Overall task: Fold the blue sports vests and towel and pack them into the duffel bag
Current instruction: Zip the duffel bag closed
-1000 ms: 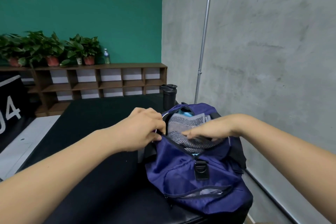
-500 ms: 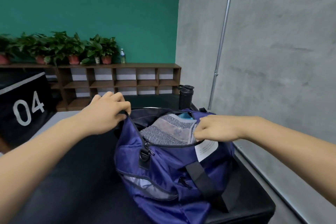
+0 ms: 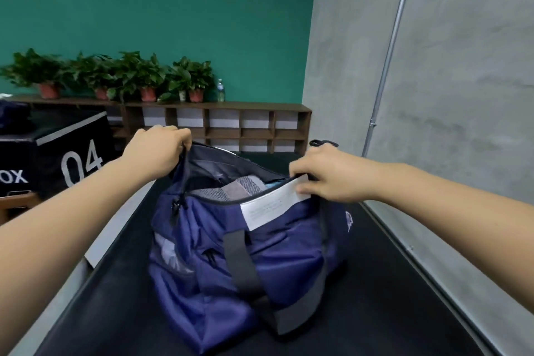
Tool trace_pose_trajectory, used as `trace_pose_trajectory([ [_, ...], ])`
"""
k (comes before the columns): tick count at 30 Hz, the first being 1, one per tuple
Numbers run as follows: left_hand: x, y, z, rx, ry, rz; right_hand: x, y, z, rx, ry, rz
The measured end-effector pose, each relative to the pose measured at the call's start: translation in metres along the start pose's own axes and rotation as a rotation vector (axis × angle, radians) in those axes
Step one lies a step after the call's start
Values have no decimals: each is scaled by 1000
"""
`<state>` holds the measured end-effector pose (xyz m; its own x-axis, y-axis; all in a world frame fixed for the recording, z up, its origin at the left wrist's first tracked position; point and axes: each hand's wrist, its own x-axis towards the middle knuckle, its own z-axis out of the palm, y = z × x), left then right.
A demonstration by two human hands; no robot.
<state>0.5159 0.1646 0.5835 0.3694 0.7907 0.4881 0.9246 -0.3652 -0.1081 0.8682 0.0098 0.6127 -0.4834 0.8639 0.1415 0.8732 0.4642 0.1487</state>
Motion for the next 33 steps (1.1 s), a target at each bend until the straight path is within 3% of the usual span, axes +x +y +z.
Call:
trace_pose_trajectory([
  [5, 11, 3, 4, -142, -67, -34, 45, -27, -9, 201, 96, -49],
  [13, -27, 59, 11, -675, -79, -86, 93, -13, 37, 355, 166, 104],
  [19, -46, 84, 45, -476, 35, 106, 97, 26, 79, 334, 303, 193],
  [21, -45, 83, 62, -430, 46, 75, 95, 49, 98, 406, 364, 279],
  [25, -49, 80, 94, -558, -138, -28, 92, 105, 144, 620, 445, 582],
  [33, -63, 73, 131, -748, -244, -71, 85, 193, 223, 769, 428, 1000],
])
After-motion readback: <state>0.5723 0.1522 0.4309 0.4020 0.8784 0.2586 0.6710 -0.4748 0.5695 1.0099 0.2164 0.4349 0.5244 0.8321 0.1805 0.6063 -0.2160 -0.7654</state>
